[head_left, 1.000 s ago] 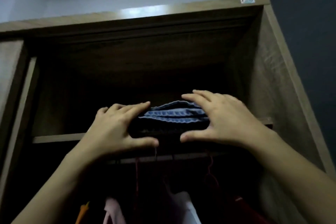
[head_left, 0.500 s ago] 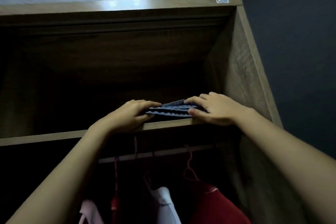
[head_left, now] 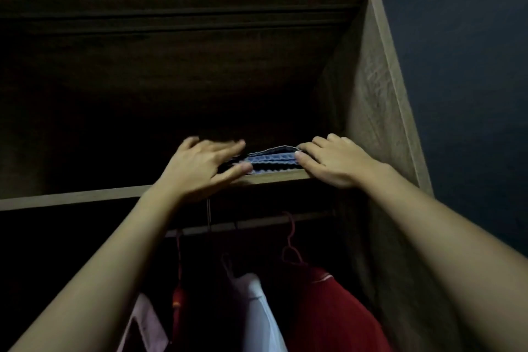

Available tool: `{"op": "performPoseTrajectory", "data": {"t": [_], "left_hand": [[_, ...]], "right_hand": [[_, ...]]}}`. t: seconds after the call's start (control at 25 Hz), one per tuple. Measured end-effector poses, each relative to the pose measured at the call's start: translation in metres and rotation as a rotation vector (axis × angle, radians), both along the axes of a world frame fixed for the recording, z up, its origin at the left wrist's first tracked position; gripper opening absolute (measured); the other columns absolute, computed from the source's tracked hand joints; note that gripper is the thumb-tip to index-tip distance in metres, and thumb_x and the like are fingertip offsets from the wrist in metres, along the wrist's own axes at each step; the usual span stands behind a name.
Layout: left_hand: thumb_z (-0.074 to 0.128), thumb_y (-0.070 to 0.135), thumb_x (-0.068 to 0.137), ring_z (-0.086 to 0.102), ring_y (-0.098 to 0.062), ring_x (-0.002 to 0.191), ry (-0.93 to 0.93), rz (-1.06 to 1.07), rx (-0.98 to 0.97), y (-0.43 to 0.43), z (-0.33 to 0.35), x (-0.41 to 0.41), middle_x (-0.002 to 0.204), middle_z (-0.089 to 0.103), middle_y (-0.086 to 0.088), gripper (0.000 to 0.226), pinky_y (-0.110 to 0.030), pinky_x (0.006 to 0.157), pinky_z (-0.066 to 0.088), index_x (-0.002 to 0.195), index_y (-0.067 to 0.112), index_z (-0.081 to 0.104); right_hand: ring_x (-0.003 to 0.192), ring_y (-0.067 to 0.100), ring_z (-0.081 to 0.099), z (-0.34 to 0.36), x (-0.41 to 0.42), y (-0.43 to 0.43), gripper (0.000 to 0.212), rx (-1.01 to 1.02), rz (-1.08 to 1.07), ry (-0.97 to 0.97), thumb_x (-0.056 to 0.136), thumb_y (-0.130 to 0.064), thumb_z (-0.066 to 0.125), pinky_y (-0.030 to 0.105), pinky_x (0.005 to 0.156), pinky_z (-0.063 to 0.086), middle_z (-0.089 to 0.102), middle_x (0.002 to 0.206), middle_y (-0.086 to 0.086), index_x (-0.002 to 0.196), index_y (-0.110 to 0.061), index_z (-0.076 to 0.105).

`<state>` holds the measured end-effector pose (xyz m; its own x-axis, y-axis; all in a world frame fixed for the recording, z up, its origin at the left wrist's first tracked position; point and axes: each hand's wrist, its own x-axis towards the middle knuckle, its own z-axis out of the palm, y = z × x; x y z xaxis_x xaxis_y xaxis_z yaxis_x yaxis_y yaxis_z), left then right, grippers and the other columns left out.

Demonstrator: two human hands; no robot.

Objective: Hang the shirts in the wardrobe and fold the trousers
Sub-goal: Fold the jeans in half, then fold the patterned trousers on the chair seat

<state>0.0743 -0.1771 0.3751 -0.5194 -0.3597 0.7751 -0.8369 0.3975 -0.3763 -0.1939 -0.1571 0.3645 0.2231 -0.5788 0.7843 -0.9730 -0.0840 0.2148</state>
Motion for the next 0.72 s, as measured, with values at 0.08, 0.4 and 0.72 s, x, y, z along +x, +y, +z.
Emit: {"op": "performPoseTrajectory", "data": {"t": [0.08,0.4,0.72], "left_hand": [[0.0,0.072,0.084,0.035,-0.017,0.137,0.207,-0.1,-0.186,0.007,-0.023,0.003,0.147,0.041,-0.001,0.087,-0.041,0.113,0.017,0.145,0.02,0.034],[0.039,0.032,0.091,0.051,-0.029,0.126,0.487,-0.079,-0.261,0.078,-0.141,0.081,0.132,0.056,-0.015,0.05,-0.045,0.107,0.03,0.13,0.004,0.054],[0.039,0.032,0.088,0.053,-0.035,0.122,0.64,0.441,0.358,0.244,-0.424,0.248,0.137,0.05,-0.019,0.055,-0.049,0.101,0.04,0.132,0.001,0.05]], "right_hand": [[0.13,0.026,0.037,-0.011,0.009,0.004,0.069,-0.105,0.031,-0.093,0.09,-0.062,0.011,0.04,0.11,0.023,0.042,0.143,0.006,0.143,-0.024,0.033],[0.138,0.025,0.03,-0.13,0.154,0.061,0.071,-0.09,0.51,-0.157,0.087,-0.057,0.021,0.038,0.117,0.011,0.038,0.147,0.01,0.141,-0.014,0.038],[0.131,0.027,0.042,-0.381,0.331,0.15,0.058,0.429,0.815,-0.083,0.085,-0.037,0.038,0.041,0.114,0.024,0.047,0.14,0.012,0.137,-0.01,0.043]]}}
